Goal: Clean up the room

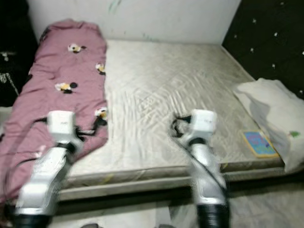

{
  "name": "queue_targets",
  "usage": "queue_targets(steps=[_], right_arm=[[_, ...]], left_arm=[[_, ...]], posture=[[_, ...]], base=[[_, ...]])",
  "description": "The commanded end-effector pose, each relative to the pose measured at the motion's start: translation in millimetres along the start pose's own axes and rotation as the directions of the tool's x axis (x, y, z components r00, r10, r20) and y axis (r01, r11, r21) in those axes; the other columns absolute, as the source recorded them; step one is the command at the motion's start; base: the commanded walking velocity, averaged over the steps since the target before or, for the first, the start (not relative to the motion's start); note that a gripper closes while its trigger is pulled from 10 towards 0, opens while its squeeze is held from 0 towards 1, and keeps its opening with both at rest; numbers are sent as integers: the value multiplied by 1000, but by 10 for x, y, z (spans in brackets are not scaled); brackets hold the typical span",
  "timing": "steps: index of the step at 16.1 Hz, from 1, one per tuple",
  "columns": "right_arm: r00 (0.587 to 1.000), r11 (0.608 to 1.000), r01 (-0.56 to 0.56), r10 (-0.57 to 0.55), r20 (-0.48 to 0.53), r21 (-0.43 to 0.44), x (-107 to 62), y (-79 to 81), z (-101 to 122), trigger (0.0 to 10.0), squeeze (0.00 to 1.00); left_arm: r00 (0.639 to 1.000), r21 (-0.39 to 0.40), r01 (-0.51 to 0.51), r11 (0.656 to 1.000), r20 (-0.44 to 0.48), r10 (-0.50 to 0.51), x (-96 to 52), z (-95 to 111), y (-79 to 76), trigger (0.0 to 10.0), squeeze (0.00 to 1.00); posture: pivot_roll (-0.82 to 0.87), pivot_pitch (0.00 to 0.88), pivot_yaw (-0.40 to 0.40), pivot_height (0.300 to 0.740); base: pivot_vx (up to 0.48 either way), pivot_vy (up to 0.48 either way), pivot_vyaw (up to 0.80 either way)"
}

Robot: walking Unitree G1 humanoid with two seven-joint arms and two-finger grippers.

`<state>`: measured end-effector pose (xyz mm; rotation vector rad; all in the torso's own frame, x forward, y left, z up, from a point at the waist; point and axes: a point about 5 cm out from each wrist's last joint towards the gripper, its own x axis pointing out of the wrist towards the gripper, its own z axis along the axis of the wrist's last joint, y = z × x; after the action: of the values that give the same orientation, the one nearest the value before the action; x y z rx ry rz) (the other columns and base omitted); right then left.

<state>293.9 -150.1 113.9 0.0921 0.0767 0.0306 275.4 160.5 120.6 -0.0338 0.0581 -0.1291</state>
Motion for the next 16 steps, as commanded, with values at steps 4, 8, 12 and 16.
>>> queue_targets(steps=[4, 8, 12, 16], right_arm=[[999, 999, 39, -39, 18, -14, -5, -125, 45, 10000, 0], [999, 999, 37, -37, 20, -11, -4, -122, 48, 10000, 0], [999, 1000, 23, -22, 27, -17, -4, -100, 58, 10000, 0], [999, 1000, 12, -11, 33, -23, 12, -85, 73, 10000, 0]], left_arm=[[1000, -7, 23, 1000, 1, -23, 21, 2, -93, 10000, 0], [1000, -6, 22, 1000, 3, -22, 24, 6, -95, 10000, 0], [1000, -5, 14, 1000, -2, -14, 22, -1, -86, 10000, 0], [999, 14, -11, 1000, 38, 11, 31, 65, -39, 10000, 0]], posture=[[-39, 0, -80, 740], [-39, 0, -80, 740], [-38, 0, -81, 740], [-33, 0, -86, 740]], base=[[0, 480, 0], [0, 480, 0], [0, 480, 0], [0, 360, 0]])
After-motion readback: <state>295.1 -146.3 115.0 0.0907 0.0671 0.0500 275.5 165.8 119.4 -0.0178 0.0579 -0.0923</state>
